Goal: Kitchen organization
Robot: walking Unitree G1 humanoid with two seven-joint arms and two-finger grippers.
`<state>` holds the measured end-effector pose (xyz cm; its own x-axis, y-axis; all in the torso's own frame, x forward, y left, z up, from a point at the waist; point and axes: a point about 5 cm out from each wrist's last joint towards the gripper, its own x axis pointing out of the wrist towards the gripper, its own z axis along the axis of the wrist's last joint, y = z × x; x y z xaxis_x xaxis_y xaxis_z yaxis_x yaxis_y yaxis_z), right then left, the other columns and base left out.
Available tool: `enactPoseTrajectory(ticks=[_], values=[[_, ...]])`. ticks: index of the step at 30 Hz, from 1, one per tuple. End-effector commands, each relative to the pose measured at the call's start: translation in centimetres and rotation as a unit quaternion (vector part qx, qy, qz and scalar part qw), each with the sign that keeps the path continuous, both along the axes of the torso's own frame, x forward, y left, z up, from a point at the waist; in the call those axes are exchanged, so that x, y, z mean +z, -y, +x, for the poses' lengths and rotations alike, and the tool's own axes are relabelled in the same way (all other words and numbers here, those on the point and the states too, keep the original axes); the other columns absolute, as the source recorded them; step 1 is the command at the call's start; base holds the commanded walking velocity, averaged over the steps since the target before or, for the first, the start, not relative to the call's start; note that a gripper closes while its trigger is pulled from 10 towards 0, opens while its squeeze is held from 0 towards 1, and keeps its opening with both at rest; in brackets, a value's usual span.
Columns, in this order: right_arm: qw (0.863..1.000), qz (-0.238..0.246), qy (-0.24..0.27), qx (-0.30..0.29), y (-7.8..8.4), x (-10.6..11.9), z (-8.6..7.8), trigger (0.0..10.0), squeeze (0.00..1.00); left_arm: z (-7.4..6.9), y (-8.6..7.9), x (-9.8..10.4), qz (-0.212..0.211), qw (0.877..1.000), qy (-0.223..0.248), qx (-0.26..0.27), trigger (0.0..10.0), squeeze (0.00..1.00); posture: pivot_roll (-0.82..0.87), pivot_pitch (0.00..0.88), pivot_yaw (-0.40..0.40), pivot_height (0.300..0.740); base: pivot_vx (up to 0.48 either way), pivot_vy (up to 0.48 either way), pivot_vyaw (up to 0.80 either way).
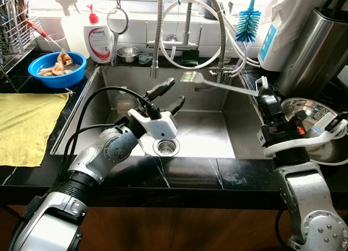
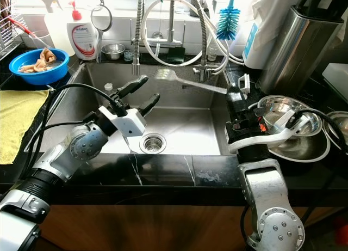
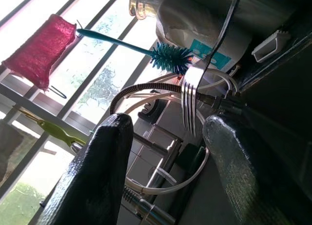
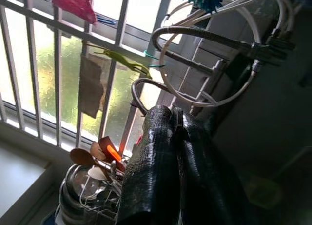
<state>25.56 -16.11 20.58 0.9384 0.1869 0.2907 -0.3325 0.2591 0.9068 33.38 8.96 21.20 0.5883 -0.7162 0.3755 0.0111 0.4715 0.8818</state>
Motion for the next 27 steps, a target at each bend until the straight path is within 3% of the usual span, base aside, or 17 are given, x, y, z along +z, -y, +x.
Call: enactPoseTrajectory(ticks=[1, 11, 27], values=[[0.991, 0.065, -0.109, 0.032, -3.1, -5.2, -2.6, 10.0, 0.00, -0.2, 0.3, 0.2, -0.001, 1.000, 0.008, -0.002, 10.0, 0.00, 0.00, 0.000, -0.084, 0.719, 0.000, 0.000, 0.00], [0.992, 0.078, -0.069, 0.072, -4.1, -3.6, -2.6, 10.0, 0.00, -0.5, 1.3, -0.4, 0.015, 1.000, -0.009, -0.026, 10.0, 0.00, 0.00, 0.000, -0.098, 0.719, 0.000, 0.000, 0.00], [0.989, 0.051, -0.086, 0.107, -5.2, -3.8, -2.4, 10.0, 0.00, -0.1, 1.1, 0.0, 0.011, 1.000, -0.002, -0.005, 10.0, 0.00, 0.01, 0.000, -0.112, 0.719, 0.000, 0.000, 0.00]])
